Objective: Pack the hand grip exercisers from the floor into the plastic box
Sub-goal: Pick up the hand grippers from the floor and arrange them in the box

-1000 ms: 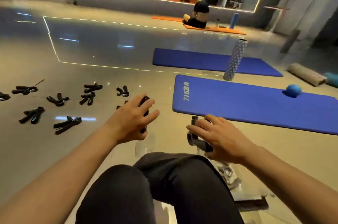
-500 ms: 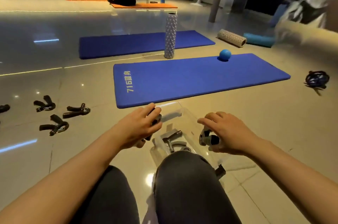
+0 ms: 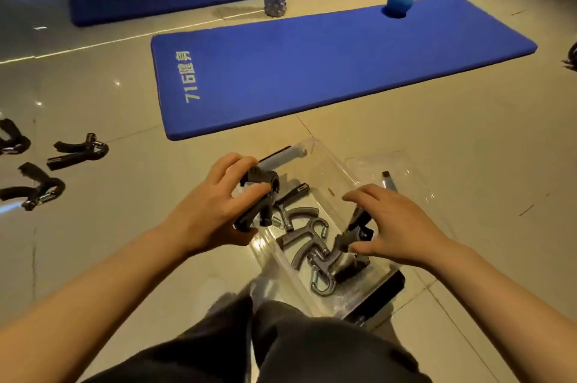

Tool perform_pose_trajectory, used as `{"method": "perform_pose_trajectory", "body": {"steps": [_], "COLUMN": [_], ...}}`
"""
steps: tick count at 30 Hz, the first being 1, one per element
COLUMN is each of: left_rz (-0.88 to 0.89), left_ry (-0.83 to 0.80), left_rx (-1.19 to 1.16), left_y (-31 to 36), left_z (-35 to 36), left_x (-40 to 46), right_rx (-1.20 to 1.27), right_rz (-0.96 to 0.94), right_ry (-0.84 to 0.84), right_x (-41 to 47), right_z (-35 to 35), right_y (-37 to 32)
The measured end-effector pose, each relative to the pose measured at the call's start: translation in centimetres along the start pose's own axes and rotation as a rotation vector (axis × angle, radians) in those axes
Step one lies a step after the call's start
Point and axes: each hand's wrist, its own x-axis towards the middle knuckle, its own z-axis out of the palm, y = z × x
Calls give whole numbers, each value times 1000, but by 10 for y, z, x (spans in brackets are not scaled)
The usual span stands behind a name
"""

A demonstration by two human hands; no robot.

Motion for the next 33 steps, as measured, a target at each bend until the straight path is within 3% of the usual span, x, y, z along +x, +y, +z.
{"method": "perform_pose_trajectory", "body": {"steps": [3,6,9,12,15,19,22,25,33], "left_rz": [-117,-352,-601,-719,-776,-878,-845,-779,-830], "left_ry": [122,220,267,265,238,182,175,166,184], "left_rx": [-128,-242,-334,-407,-468,-573,-531,-468,-534], "left_y": [-8,-7,-1,5,5,7,11,12,11], "left_z": [47,87,109,118,123,121,116,115,115], "left_x": [-2,-10,-16,-16,-17,-11,-5,-2,-9], "right_rx": [79,138,258,378,385,352,217,132,408], "right_rz": [27,70,129,256,392,491,457,373,382], "right_ry": [14,67,175,317,303,106,-71,-125,-144], "right_x": [21,42,62,78,77,74,77,78,86], "right_z": [21,44,71,99,131,161,167,172,158], "right_y": [1,2,1,-2,-7,-20,-31,-38,-1]}}
